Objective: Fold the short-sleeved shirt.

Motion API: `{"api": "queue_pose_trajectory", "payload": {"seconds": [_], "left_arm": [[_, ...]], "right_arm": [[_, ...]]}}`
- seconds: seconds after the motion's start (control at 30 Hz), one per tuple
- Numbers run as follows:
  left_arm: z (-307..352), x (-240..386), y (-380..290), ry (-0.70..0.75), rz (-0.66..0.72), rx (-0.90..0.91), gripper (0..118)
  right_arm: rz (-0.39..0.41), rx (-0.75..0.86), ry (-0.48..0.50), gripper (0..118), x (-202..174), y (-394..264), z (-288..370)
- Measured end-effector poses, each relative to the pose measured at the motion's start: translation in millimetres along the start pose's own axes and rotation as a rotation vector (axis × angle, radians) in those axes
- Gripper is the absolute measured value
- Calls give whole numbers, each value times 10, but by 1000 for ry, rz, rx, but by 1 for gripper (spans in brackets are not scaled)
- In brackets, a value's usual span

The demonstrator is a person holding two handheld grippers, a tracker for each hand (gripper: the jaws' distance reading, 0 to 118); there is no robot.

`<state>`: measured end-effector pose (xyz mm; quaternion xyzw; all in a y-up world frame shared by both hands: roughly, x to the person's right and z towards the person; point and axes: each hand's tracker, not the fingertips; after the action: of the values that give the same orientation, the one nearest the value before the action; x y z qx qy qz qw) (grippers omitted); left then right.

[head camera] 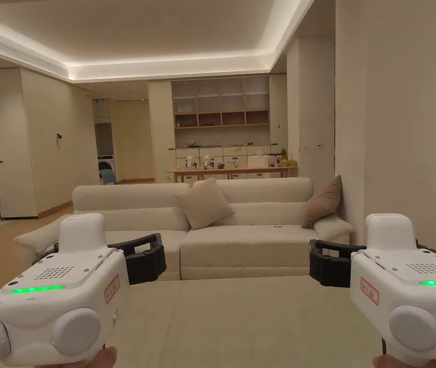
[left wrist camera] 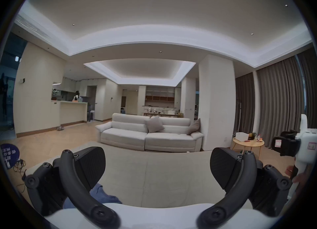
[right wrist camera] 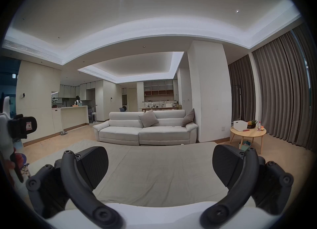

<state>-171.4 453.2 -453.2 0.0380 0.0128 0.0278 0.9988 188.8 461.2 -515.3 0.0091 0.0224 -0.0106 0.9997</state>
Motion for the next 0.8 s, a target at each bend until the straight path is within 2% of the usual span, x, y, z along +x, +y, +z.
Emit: {"api": "queue_pose_trajectory", "payload": {"seconds": [0.1,0.17,0.37,0.5,0.57,0.8], "left_arm": [[78,68,-55,23,-72,94,118],[88,95,-64,13,-35,116,117],[20,68,-1,39,2,57,117],[33,85,-1,45,-29,73,118],[25,144,8,98,-74,58,118],[40,146,18,90,-63,62,118]], "right_arm": [[-22,-1,15,118,14,1,1],[-13,1,8,118,-18,-5,-5],[-8,7,8,118,-7,-18,24],[-16,11,0,118,4,-10,10],[-25,0,5,118,-5,-12,-1],[-15,11,3,118,-20,-14,16]]}}
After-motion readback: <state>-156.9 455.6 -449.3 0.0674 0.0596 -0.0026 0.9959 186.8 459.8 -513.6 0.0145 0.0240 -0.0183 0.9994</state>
